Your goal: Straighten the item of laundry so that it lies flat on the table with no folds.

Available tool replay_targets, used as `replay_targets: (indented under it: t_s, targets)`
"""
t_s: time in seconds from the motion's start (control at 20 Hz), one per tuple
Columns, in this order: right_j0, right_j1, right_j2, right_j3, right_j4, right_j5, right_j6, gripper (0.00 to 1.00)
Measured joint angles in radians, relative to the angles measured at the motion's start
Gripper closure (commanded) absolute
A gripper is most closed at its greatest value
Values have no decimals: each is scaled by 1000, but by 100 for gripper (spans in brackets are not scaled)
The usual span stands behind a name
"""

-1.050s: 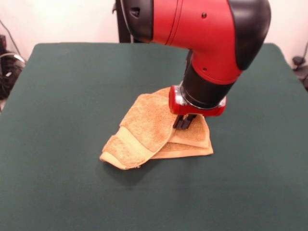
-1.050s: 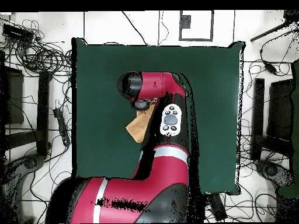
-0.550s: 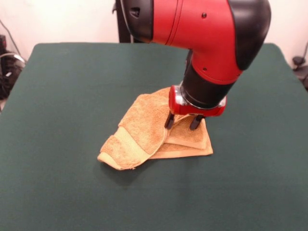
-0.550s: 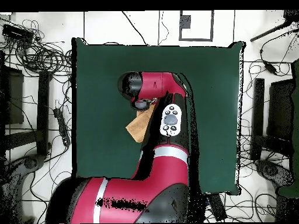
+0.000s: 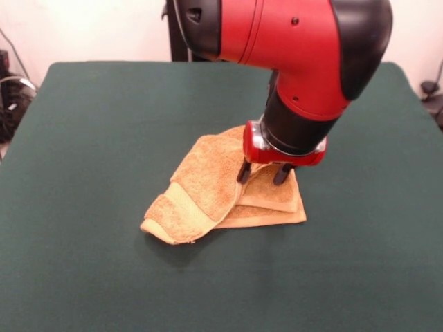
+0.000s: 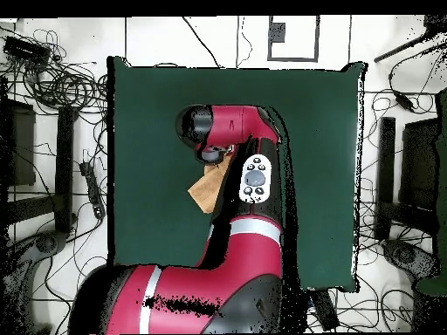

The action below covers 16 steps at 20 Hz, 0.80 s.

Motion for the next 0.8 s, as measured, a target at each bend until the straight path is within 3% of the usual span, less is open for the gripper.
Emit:
replay_targets:
  t_s: [0.4,0.8]
  targets:
    - [-1,10,0,-63,0,92,0,0]
    - [-16,14,0,-205,-1,270,0,0]
